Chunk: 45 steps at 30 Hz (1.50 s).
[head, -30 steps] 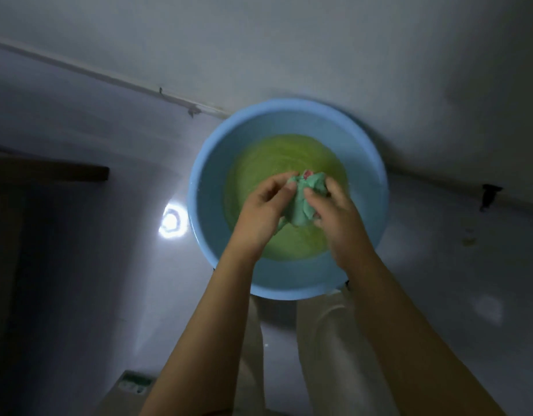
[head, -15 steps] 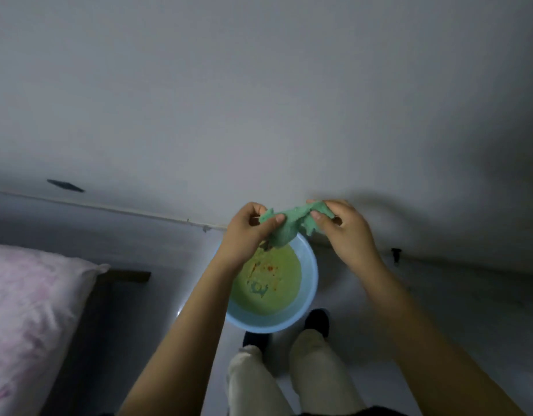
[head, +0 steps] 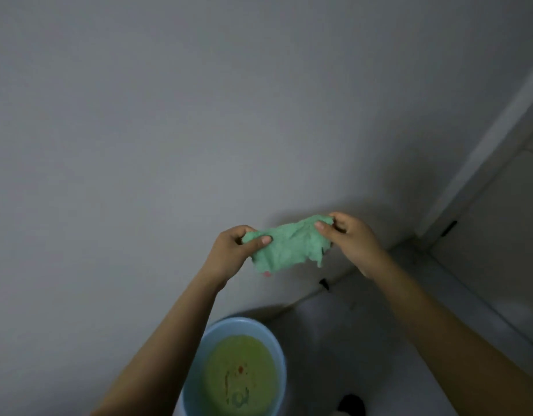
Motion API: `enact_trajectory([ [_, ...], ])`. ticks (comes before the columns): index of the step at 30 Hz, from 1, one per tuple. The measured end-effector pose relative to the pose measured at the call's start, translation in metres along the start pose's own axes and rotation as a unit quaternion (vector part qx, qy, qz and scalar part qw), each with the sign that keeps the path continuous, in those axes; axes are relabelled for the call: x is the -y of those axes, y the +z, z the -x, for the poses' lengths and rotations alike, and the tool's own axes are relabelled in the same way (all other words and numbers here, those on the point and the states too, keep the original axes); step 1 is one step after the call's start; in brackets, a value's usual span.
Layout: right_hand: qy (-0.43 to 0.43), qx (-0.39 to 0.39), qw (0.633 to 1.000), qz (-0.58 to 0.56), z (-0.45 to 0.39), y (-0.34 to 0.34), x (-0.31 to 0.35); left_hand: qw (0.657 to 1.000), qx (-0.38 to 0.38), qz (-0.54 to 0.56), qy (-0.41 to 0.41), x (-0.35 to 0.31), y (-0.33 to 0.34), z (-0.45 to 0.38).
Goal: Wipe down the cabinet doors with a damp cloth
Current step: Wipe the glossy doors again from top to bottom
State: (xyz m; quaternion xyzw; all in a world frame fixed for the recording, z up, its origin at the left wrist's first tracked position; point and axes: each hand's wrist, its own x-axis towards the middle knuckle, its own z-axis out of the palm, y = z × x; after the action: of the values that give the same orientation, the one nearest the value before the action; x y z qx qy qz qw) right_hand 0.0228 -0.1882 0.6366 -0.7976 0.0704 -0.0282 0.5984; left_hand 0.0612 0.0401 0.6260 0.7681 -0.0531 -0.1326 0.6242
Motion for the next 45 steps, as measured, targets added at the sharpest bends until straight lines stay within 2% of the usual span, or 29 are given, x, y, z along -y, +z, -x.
enact_trajectory([
  [5, -0.012, -0.145, 0.988, 0.049, 0.024, -0.084, -0.008, 0.997, 0.053, 0.015, 0.045, -0.040, 0.085, -0.033],
  [7, -0.010, -0.207, 0.976, 0.059, 0.036, -0.131, -0.017, 0.994, 0.081, 0.008, 0.069, -0.063, 0.141, -0.046],
  [12, -0.001, -0.283, 0.958, 0.054, 0.056, -0.221, -0.035, 0.983, 0.144, -0.001, 0.114, -0.110, 0.250, -0.067],
  [23, 0.029, -0.424, 0.904, 0.045, 0.113, -0.484, -0.098, 0.942, 0.291, 0.003, 0.170, -0.236, 0.548, -0.080],
  [27, 0.038, -0.472, 0.879, 0.062, 0.118, -0.550, -0.105, 0.921, 0.346, 0.013, 0.180, -0.273, 0.626, -0.085],
  [33, 0.011, -0.529, 0.845, 0.079, 0.105, -0.637, -0.114, 0.878, 0.401, -0.061, 0.255, -0.326, 0.730, -0.116],
  [37, -0.017, -0.575, 0.812, 0.102, 0.080, -0.699, -0.119, 0.845, 0.446, -0.068, 0.289, -0.369, 0.800, -0.139],
  [39, -0.030, -0.610, 0.782, 0.125, 0.062, -0.729, -0.121, 0.834, 0.465, -0.062, 0.291, -0.397, 0.834, -0.153],
  [41, -0.060, -0.654, 0.735, 0.170, 0.042, -0.766, -0.114, 0.814, 0.487, -0.079, 0.306, -0.435, 0.873, -0.171],
  [45, -0.149, -0.702, 0.646, 0.259, 0.008, -0.839, -0.094, 0.741, 0.514, -0.141, 0.409, -0.511, 0.935, -0.195],
])
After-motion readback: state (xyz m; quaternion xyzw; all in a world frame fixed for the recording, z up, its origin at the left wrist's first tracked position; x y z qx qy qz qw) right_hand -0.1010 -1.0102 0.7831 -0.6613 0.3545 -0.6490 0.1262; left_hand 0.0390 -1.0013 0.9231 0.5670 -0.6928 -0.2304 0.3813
